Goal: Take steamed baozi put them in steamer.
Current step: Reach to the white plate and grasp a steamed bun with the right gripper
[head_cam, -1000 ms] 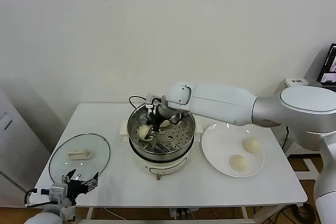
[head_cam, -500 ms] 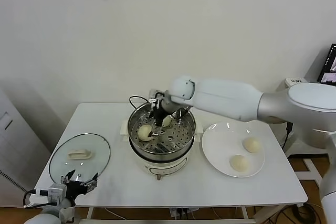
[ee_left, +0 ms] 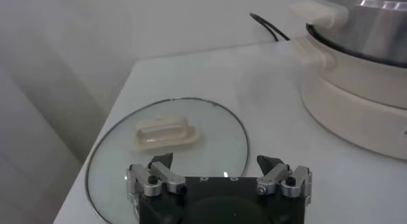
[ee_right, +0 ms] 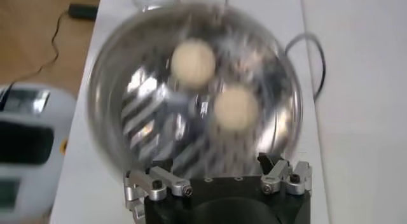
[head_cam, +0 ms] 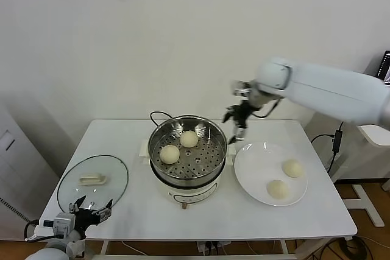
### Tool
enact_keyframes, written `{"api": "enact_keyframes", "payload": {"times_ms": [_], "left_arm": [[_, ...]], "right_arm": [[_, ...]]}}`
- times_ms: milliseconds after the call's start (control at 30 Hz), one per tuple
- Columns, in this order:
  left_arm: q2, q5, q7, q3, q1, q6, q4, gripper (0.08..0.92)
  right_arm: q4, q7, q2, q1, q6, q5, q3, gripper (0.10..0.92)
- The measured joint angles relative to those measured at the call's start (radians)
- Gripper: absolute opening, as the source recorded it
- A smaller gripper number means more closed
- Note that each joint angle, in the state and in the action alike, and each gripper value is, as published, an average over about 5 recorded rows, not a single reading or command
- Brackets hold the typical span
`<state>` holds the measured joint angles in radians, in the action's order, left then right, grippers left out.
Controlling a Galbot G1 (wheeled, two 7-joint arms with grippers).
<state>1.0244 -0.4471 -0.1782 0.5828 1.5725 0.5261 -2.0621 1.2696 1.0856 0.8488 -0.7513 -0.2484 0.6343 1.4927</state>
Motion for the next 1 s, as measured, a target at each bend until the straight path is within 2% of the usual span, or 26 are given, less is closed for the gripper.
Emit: {"api": "enact_keyframes", "payload": {"times_ms": [400,1000], "left_arm": [[0.002,0.002,0.0,-0.003,0.003,0.008,-0.012,0.823],[0.005,0.005,0.002,-0.016,-0.003,0.013,-0.004,0.823]], "right_arm": [[-0.049,0.129,-0.133,0.162,0.147,-0.271,-0.1,0.823],[-0.162,0.157,-0.114,0.47,0.274,-0.513,-0.313,0.823]]}}
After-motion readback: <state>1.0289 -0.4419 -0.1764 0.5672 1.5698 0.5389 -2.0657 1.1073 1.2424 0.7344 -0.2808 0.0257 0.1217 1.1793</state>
